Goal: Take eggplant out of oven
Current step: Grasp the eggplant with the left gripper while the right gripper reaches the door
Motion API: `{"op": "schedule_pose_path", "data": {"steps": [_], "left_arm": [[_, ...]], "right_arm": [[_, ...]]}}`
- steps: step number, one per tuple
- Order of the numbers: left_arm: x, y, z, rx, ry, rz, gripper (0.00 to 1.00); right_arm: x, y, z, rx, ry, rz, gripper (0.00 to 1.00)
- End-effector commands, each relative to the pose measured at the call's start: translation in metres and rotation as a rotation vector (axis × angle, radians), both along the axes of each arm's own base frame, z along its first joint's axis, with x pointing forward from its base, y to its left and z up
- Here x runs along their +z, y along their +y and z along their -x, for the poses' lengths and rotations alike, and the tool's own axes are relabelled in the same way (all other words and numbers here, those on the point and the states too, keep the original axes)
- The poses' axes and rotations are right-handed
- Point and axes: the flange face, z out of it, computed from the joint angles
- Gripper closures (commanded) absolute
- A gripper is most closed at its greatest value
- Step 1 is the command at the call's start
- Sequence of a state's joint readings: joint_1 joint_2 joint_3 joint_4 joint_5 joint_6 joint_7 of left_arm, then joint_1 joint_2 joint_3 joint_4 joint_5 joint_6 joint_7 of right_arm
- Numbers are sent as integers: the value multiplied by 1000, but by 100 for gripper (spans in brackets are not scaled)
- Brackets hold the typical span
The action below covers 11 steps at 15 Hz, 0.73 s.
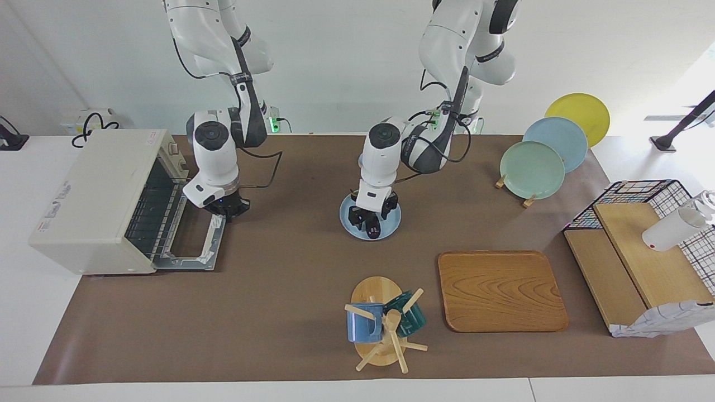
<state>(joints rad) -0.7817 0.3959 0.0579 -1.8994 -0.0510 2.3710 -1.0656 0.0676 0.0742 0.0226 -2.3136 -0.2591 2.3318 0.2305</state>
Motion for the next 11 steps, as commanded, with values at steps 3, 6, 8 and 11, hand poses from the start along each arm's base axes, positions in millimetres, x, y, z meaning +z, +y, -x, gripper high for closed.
{"op": "schedule_pose_path", "data": {"steps": [3, 6, 8, 11], "left_arm": [[8, -5, 5, 4, 22, 19, 68], [9, -4, 5, 8, 24, 19, 98], [14, 0, 2, 14, 23, 22, 100], [39, 10, -3, 5, 5, 38, 100]], "right_arm": [[51, -32, -27, 11, 6, 81, 100], [68, -39, -31, 36, 14, 87, 100], [80, -48, -35, 30, 21, 88, 100], [86, -56, -36, 56, 39, 91, 100]]}}
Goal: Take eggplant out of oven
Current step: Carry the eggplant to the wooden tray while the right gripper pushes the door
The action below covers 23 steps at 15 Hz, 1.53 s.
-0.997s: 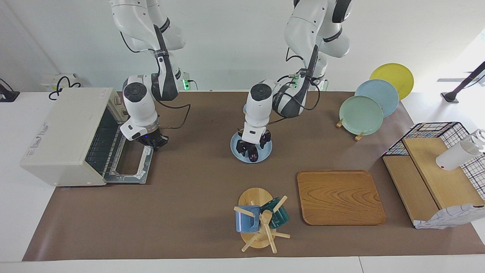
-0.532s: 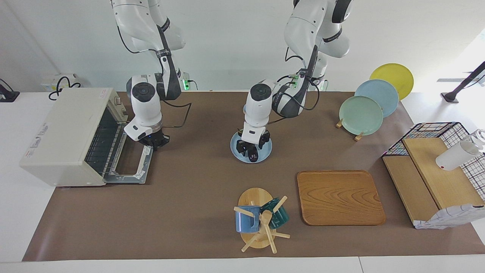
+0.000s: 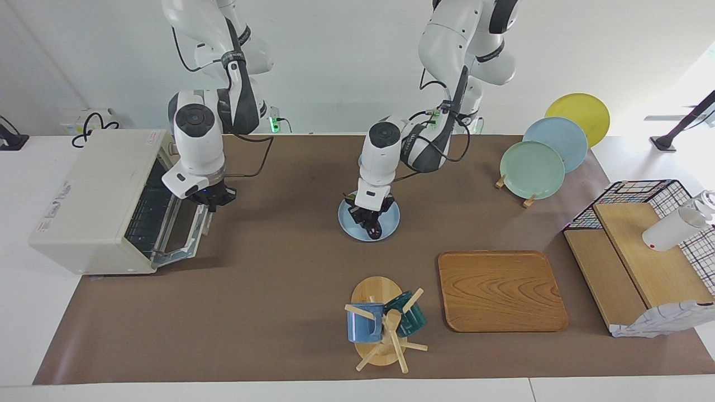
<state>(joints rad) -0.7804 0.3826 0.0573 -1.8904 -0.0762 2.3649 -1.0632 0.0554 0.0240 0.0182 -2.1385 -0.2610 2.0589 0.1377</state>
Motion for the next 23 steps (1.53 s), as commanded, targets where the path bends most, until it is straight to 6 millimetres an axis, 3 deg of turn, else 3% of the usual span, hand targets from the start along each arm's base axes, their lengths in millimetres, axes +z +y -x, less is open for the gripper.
{"op": "schedule_pose_path", "data": {"steps": [1, 5, 7, 10, 14, 17, 20, 23], "left_arm": [[39, 20, -5, -14, 9, 12, 100], [87, 77, -43, -12, -3, 20, 100], [107, 117, -80, -42, -13, 16, 100], [120, 187, -136, -57, -53, 46, 100], [122, 293, -180, -181, -75, 16, 100], [116, 346, -208, -214, -79, 22, 100], [90, 364, -249, -259, -77, 5, 100], [58, 369, -280, -253, -109, -9, 100]], "right_arm": [[12, -45, -13, 43, -16, 44, 100], [30, -62, -13, 55, 7, 46, 100], [39, -81, -11, 71, 9, 40, 100], [41, -94, -9, 74, 12, 37, 100], [47, -96, -8, 82, 7, 38, 100], [48, -106, -6, 94, 12, 35, 100], [50, -109, -5, 89, 15, 35, 100], [56, -107, -3, 91, 9, 35, 100]]}}
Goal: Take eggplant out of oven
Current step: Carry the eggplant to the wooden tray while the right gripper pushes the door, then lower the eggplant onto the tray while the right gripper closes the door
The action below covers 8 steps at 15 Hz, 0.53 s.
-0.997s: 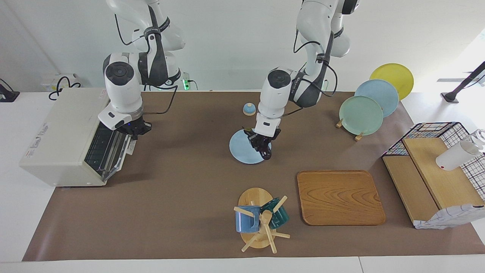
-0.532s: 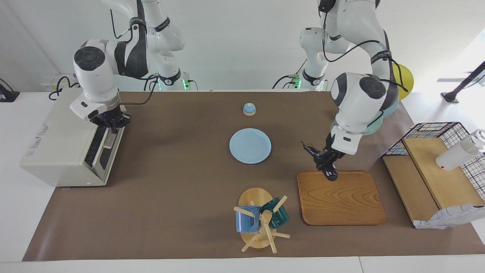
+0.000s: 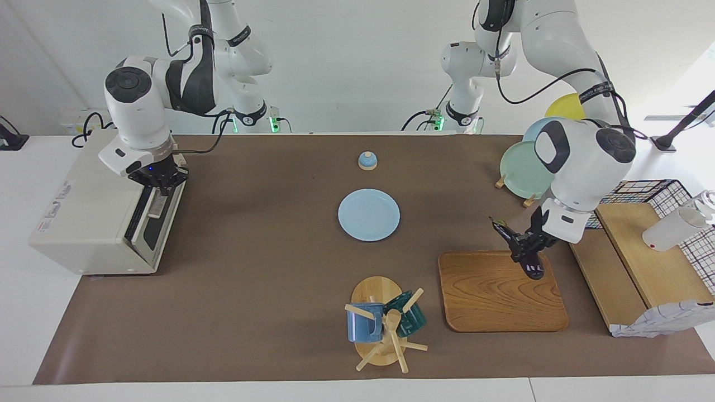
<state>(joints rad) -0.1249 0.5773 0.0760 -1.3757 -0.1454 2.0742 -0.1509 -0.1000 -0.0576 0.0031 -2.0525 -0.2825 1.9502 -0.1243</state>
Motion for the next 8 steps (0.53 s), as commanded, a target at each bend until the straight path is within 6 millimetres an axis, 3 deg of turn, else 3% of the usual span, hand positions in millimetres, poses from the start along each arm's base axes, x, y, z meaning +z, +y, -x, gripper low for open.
{"op": "schedule_pose_path", "data": {"steps": [1, 5, 8], "left_arm": [[-25, -3, -32, -21, -28, 2, 100], [-53, -12, -22, -81, -41, -11, 100], [-62, -34, -6, -114, -46, -11, 100]], "right_arm": [[-17, -11, -6, 20, 8, 16, 100], [3, -5, -6, 15, 12, 14, 100], [23, 7, -9, 7, 17, -12, 100]]}}
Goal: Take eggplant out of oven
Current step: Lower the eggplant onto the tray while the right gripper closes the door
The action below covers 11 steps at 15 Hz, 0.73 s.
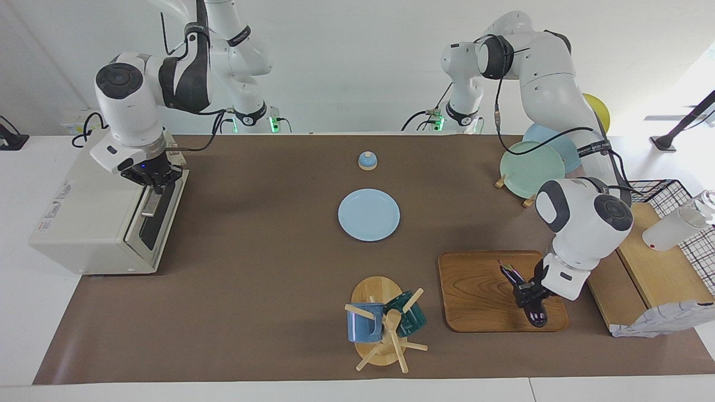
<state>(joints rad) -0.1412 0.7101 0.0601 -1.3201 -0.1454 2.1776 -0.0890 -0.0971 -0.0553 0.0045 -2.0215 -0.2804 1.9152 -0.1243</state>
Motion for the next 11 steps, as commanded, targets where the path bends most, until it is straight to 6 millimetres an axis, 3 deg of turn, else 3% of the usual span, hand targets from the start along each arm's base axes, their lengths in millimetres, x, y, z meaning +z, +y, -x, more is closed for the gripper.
{"op": "schedule_pose_path", "data": {"steps": [1, 3, 5, 9, 10, 11], "left_arm": [[-6, -10, 19, -31, -2, -2, 100], [-8, -18, 26, -43, 13, -2, 100], [-9, -27, 32, -57, 25, -3, 100], [-12, -30, 34, -64, 31, -5, 100], [-12, -30, 35, -70, 30, -6, 81], [-13, -29, 36, -71, 32, -6, 33]], "right_arm": [[17, 10, -7, 2, 9, -41, 100], [21, 19, -7, -5, -2, -80, 100], [26, 44, -8, 11, -15, -126, 100], [46, 107, -14, 41, -46, -163, 81], [48, 122, -13, 39, -50, -184, 76], [51, 127, -13, 35, -55, -198, 70]]}}
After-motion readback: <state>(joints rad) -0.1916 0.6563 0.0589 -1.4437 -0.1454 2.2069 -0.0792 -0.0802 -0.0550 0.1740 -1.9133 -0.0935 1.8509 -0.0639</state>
